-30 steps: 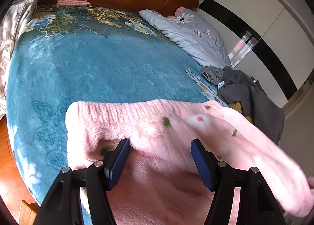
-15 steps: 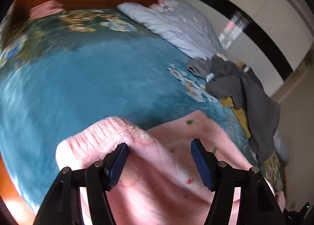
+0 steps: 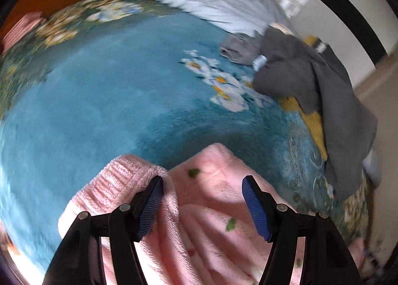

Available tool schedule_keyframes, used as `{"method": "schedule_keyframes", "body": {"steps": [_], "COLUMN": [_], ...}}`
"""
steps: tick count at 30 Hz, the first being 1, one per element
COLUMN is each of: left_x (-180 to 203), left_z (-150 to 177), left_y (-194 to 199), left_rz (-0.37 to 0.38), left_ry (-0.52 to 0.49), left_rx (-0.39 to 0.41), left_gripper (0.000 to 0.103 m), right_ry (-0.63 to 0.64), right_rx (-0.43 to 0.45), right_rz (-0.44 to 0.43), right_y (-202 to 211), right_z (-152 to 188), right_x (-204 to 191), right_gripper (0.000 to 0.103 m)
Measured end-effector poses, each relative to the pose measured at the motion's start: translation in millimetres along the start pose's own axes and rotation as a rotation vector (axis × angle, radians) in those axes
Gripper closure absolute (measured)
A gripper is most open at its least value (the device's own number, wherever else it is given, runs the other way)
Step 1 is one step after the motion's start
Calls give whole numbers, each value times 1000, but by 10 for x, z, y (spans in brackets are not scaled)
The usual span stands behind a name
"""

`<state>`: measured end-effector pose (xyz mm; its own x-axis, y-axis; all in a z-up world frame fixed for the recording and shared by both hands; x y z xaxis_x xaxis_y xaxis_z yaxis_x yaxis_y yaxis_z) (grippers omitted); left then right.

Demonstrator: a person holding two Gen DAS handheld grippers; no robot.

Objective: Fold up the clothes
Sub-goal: 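Spread the pink garment flat on the blanket with both tools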

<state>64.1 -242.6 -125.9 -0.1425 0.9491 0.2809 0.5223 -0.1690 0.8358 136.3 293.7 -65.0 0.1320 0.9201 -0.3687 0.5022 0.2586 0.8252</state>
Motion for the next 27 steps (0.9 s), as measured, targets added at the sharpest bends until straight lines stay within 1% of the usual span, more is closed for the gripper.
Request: {"method": "schedule_keyframes", "body": {"steps": [2,3,4,5,6,7,9,14,15,16,17,18,20,22,24,25,27], "left_x": [-267,-434,-546,-688,-802,-897,-987,-905,-855,-783,-693,-632,-472,-291,-112,-41,87], "left_z": [110,196,264,366,460,546,656,786,782,766,737,714,604,434,234,156,-35], "left_y": [102,140,149,159,178,200,314,477,525,593,693,764,898,927,818,720,342], "left_rz": [-76,-137,-173,-198,-198,-188,-131,-123,-104,-66,-6,35,82,92,82,79,90], "left_ry": [30,33,31,33,44,57,54,13,0,-11,-21,-29,-54,-95,-139,-147,-135], "left_rx": [18,16,9,-7,-18,-24,20,32,32,35,41,45,72,101,118,108,51], "left_gripper": [34,34,34,34,34,34,34,34,34,34,34,34,33,29,24,23,23], "right_ry": [40,53,65,68,69,66,52,-25,-20,-12,-5,5,26,17,-10,-24,-43], "right_rx": [-36,-51,-67,-71,-73,-73,-74,-93,-91,-87,-83,-77,-65,-52,-48,-47,-46], "right_rz": [-25,-20,-14,-3,9,17,29,11,10,9,8,15,32,30,24,16,8], "right_y": [-187,-266,-345,-395,-441,-460,-487,-570,-556,-539,-522,-506,-474,-457,-458,-454,-449], "right_z": [8,31,55,71,86,93,106,142,147,152,157,150,132,87,34,-4,-80], "right_x": [-155,-180,-200,-180,-154,-112,-18,182,178,169,160,159,160,192,230,246,279], "right_gripper": [57,57,57,57,57,57,57,57,57,57,57,57,57,57,57,57,57]}}
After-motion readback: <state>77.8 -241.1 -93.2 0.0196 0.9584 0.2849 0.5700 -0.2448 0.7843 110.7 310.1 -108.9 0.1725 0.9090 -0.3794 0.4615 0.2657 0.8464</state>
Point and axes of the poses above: each gripper's, at about its wrist camera, not at the fingertips, and y roughly against the way its jaws point, x to its right, z to its underside, the point moved 3 cm from there along -y, roughly the way its jaws point, and after that the axes turned 12 degrees about -y, right-handed, at the moved point
